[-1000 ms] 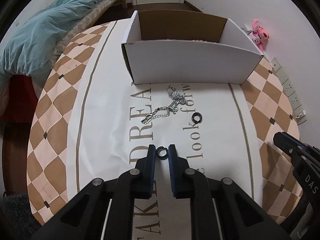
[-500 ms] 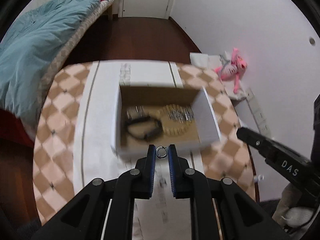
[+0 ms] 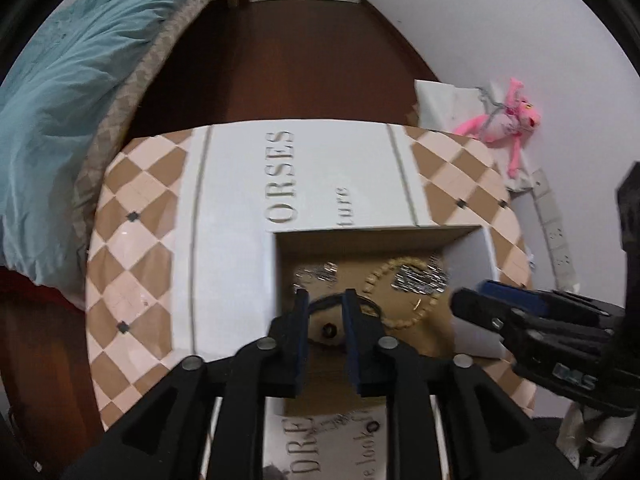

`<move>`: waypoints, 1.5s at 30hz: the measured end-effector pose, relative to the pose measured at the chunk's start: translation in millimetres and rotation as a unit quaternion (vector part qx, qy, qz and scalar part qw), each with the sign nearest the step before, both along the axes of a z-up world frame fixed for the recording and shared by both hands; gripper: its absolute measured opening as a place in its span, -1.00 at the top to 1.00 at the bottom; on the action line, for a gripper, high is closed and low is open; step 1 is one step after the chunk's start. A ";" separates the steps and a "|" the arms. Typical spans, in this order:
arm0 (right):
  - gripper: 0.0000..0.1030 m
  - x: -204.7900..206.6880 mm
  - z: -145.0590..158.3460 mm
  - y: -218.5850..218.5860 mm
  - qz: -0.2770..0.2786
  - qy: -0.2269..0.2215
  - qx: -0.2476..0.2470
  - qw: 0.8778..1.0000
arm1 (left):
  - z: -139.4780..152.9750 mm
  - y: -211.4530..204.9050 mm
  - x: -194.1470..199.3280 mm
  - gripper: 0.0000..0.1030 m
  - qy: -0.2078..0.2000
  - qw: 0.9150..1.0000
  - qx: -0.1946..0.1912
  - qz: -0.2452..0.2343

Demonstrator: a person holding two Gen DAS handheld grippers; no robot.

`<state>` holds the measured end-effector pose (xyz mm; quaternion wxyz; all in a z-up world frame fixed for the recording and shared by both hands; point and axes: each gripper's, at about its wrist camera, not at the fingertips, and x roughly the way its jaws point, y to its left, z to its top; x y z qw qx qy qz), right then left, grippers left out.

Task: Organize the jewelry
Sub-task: 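Drop the ring and charm into the white box by opening both tools, then lift both tools back from the box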

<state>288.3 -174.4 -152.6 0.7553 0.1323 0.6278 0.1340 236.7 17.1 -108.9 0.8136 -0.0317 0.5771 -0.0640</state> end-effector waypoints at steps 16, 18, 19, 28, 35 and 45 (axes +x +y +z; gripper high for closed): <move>-0.91 -39.0 24.1 -8.8 -0.025 -0.082 -0.197 0.977 | 15.6 15.3 -33.2 -0.86 -0.095 0.993 0.065 0.037; -0.91 -48.3 21.3 -10.9 -0.029 -0.085 -0.210 0.974 | 13.4 13.4 -39.8 -0.87 -0.097 0.992 0.066 0.038; -0.92 -52.4 19.7 -11.5 -0.032 -0.086 -0.212 0.973 | 12.3 12.8 -43.8 -0.87 -0.097 0.992 0.064 0.041; -0.92 -86.8 25.0 -12.3 -0.051 -0.106 -0.210 0.971 | 22.1 9.1 -76.3 -0.88 -0.109 0.992 0.051 0.045; -0.92 -122.0 63.0 -9.7 -0.060 -0.151 -0.207 0.965 | 52.8 9.2 -111.8 -0.88 -0.148 0.985 0.066 0.055; -0.92 -176.6 122.4 -11.8 -0.087 -0.221 -0.216 0.947 | 91.0 10.2 -157.7 -0.88 -0.185 0.980 0.049 0.059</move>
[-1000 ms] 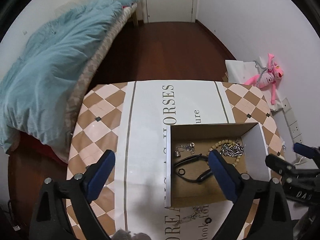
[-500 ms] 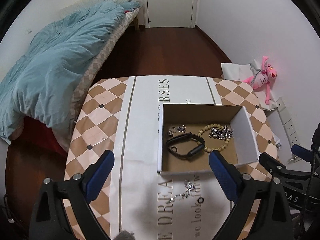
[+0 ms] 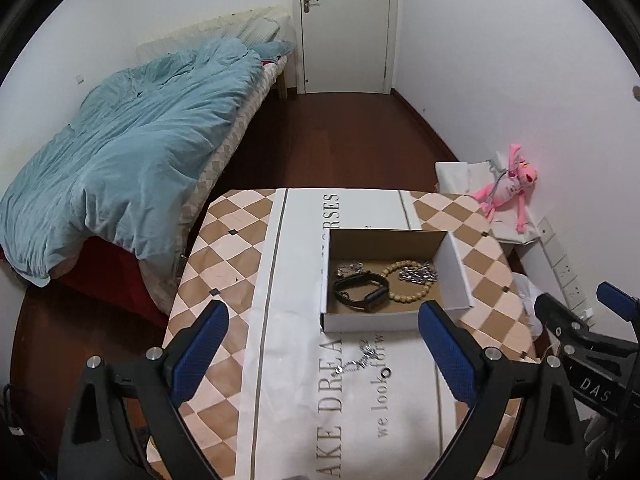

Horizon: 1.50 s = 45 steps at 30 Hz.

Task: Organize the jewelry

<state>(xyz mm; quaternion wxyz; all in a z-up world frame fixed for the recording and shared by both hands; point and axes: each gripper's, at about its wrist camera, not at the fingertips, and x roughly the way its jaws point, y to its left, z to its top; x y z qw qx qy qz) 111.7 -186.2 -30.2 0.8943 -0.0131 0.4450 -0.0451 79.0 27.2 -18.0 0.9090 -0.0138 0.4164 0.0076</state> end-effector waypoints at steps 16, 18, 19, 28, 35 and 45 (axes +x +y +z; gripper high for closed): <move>-0.92 -13.1 -32.2 13.9 0.027 0.044 0.058 0.997 | -45.5 21.7 -7.1 -0.87 0.021 0.998 0.037 0.050; -0.92 -6.6 -67.7 22.9 0.047 0.071 0.082 0.993 | -74.9 29.8 -2.5 -0.87 0.055 0.995 0.050 0.061; -0.92 -3.8 -84.7 29.0 0.057 0.078 0.088 0.991 | -91.2 34.6 -0.8 -0.87 0.073 0.994 0.055 0.066; -0.21 13.9 -174.7 92.7 0.128 0.115 0.074 0.982 | -157.0 65.1 -0.7 -0.87 0.151 0.981 0.072 0.093; 0.75 14.6 -191.7 109.5 0.138 0.102 0.025 0.985 | -163.3 61.2 7.5 -0.87 0.158 0.981 0.071 0.084; 0.75 12.4 -170.8 16.0 0.037 0.098 0.088 0.991 | -172.0 -10.3 38.9 -0.86 0.153 0.986 0.052 -0.035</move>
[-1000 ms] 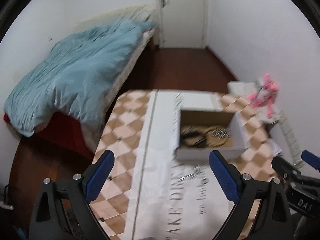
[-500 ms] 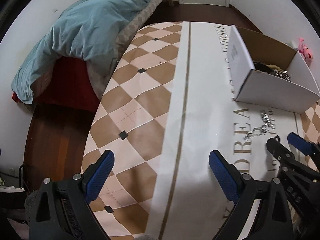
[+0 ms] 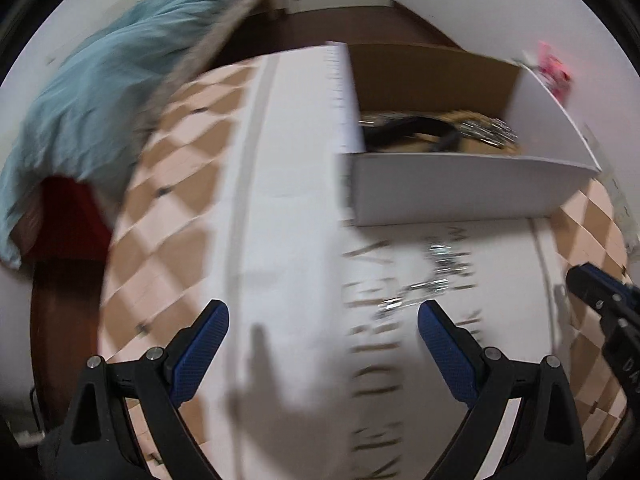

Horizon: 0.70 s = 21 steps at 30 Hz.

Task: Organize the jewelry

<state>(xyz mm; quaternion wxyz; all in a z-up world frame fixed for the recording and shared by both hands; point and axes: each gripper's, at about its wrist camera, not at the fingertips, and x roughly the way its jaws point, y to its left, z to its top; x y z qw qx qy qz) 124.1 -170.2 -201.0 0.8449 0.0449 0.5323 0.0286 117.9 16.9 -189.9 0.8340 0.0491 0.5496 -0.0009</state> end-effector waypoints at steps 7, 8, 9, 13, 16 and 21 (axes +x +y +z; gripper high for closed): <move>0.75 -1.0 0.7 -36.4 -0.035 0.006 0.006 0.999 | -6.3 -39.7 8.0 0.22 -0.002 0.997 -0.036 -0.067; 0.75 -1.4 -0.2 -36.8 -0.037 0.008 0.009 0.999 | -5.2 -42.1 8.4 0.60 -0.003 0.996 -0.050 -0.073; 0.74 -2.2 0.7 -37.5 -0.038 0.009 0.010 0.999 | -4.4 -44.4 9.3 0.72 -0.003 0.996 -0.047 -0.075; 0.74 -4.7 3.1 -40.0 -0.043 0.009 0.020 0.999 | -1.8 -45.5 9.9 0.82 0.001 0.995 -0.058 -0.079; 0.74 -7.1 9.8 -40.2 -0.043 0.006 0.033 0.998 | 8.3 -36.2 0.5 1.00 0.002 0.994 -0.079 -0.077; 0.75 -12.9 32.4 -40.0 -0.038 -0.008 0.059 0.998 | 42.3 -18.1 -30.7 1.00 -0.013 0.991 -0.110 -0.070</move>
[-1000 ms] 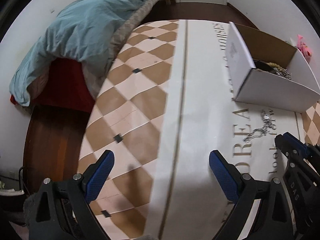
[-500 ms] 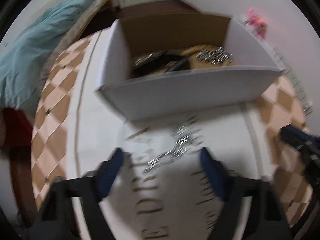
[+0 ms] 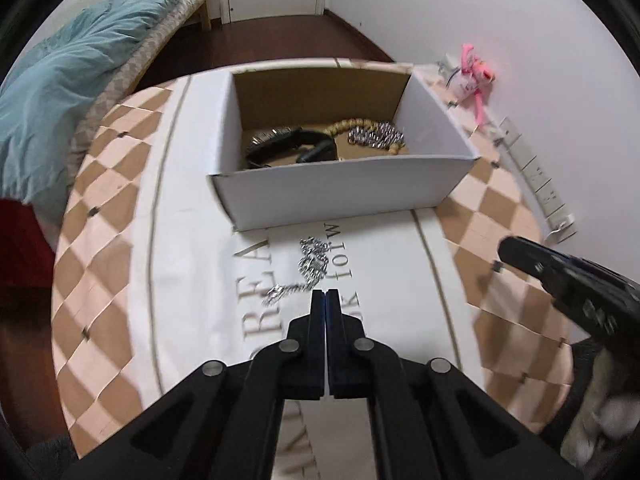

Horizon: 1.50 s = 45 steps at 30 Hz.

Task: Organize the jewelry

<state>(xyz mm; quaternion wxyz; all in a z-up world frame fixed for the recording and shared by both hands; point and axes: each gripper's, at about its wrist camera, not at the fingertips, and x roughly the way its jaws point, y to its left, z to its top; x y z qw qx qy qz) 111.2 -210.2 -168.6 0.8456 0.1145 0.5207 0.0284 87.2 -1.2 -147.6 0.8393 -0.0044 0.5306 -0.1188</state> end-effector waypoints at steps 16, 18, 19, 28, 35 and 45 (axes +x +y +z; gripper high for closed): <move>0.75 12.5 53.2 5.2 0.006 -0.045 0.025 0.999 | 15.6 23.3 35.0 0.92 -0.004 0.999 -0.008 0.044; 0.75 13.9 44.7 2.3 0.000 -0.037 0.023 0.999 | 0.1 19.1 42.5 0.91 -0.001 0.999 0.010 0.050; 0.75 14.3 39.7 0.7 -0.003 -0.032 0.020 0.999 | -6.4 17.3 44.9 0.87 0.004 0.999 0.010 0.050; 0.75 14.4 -1.2 -23.5 -0.035 0.008 0.016 0.999 | -36.1 5.9 52.1 -0.52 0.019 0.998 0.043 0.044; 0.75 15.6 -17.2 -26.1 -0.042 0.021 0.008 0.999 | -51.9 -8.3 53.2 -0.50 0.021 0.996 0.078 0.034; 0.74 17.4 -28.8 -24.4 -0.047 0.034 -0.011 0.998 | -45.2 -14.4 53.4 0.87 0.003 0.999 0.047 0.009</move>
